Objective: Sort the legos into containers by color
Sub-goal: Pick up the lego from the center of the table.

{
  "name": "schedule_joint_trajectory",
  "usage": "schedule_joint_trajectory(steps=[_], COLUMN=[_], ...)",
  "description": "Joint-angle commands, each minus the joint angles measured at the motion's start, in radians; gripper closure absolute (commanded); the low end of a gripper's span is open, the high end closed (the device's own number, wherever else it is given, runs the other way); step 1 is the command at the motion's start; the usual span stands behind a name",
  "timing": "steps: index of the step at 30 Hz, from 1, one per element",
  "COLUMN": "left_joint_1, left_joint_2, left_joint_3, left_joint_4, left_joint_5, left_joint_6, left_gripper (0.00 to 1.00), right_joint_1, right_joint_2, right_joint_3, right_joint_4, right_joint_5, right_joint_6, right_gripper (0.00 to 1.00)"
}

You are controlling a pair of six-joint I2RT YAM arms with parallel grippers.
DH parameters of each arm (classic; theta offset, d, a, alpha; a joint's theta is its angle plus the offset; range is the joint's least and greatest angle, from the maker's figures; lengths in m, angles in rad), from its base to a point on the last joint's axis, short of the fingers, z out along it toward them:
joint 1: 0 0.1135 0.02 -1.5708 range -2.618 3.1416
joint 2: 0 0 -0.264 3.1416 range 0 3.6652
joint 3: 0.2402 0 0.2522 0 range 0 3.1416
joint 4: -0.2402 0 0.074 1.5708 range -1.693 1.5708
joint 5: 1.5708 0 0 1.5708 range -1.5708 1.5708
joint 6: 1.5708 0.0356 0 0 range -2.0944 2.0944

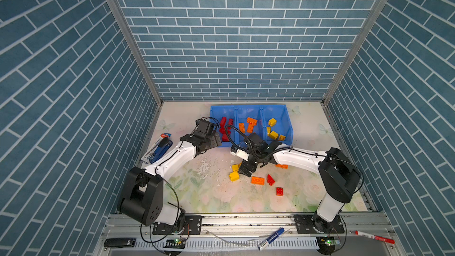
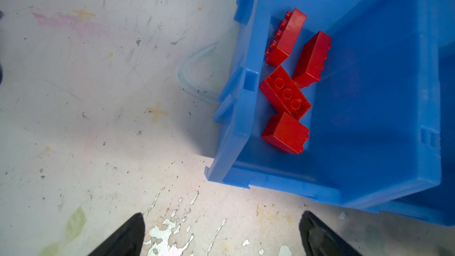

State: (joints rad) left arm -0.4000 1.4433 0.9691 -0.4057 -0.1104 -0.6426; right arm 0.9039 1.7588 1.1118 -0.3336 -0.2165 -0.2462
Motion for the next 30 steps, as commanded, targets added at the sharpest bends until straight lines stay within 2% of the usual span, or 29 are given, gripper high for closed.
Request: schedule_joint_trajectory(steps=[1,6,14,21,30], left_joint_1=[-0.005,-0.005,-0.006,-0.005,-0.018], left_joint_2=[-0.023,-0.021,-0.015,-0.033,-0.036], left_joint_3=[-0.015,-0.012,-0.009,-0.016,-0.01], left_joint_4=[-0.005,-0.003,-0.002,-0.008,-0.024], left_joint_5=[-0.01,-0.011,-0.006,-0.017,-0.045], left_joint_6=[-0.005,-0.003,0.001,0.011,0.033], left_gripper=[0.01,0.01,0.01,0.01,0.01], right_joint_1=[0.01,0.02,0.028,0.032,0.032], right_joint_2=[0.029,0.057,0.093,0.12,0.114], right_joint_3=[-0.004,-0.002,0.018,0.038,0.041], right_joint_4=[0.02,0.037,0.038,0.035,0.029], right_joint_5=[0.025,0.108,0.117,0.108,0.123], right_joint_6=[-0.062,-0.061,-0.037,-0.002,0.029], right_gripper=[0.06,0.15,0.31,0.4,0.59])
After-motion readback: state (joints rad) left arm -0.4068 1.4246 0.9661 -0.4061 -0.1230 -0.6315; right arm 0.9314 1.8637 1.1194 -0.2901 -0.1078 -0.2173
